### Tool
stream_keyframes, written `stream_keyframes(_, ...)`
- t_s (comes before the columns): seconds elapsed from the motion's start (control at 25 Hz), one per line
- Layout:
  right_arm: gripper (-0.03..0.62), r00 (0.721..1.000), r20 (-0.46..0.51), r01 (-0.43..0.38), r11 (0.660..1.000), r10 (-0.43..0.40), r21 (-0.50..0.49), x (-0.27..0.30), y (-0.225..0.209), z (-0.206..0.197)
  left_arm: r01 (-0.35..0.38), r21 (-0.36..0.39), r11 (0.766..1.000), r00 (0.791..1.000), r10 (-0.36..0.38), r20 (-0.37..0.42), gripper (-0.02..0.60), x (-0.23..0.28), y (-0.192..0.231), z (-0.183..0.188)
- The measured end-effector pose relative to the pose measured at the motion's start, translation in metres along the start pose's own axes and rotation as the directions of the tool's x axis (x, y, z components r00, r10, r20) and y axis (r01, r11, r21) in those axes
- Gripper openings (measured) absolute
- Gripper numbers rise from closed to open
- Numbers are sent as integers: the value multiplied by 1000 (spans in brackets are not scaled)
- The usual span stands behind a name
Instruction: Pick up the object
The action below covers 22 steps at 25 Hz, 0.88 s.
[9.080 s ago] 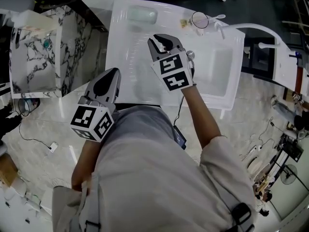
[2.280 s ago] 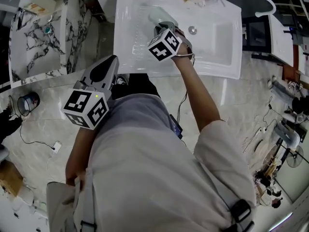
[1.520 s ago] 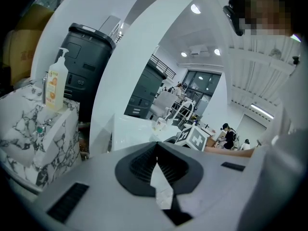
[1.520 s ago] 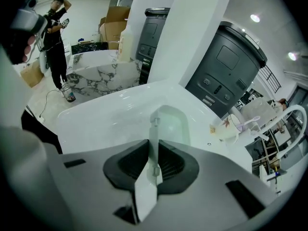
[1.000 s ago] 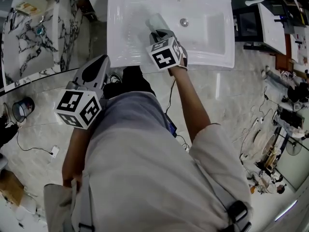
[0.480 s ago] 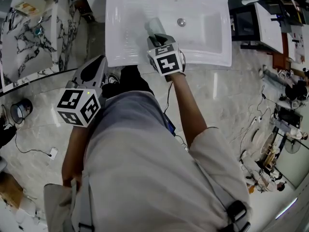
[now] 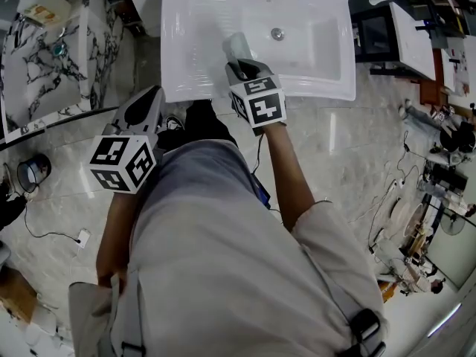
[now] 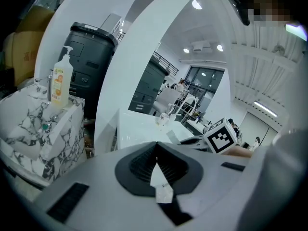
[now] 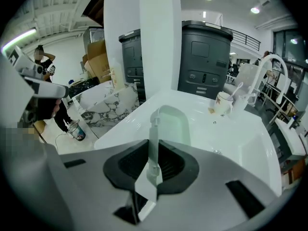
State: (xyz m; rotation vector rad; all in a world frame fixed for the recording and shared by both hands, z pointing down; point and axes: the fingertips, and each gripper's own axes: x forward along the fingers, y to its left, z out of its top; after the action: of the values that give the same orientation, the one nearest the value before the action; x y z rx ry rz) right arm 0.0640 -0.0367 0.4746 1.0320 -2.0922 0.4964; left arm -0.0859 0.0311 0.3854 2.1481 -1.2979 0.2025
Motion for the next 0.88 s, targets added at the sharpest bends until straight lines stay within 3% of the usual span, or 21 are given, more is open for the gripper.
stream_keyframes(0.4,61,997,80,-30,996,23,89,-32,12,4,3,1,1000,1000,-3,-3,0,-1,1,-1)
stream_keyframes(0.68,61,997,80,20,999,-24,48,-46,15,1,-2,6,1000,1000,2,-2,0,-6,3,-1)
stream_keyframes(0.88,61,995,102,13,997,-21,71,-59,18,0,-15,0,1000,1000,15,-4,0,-10,4,-4)
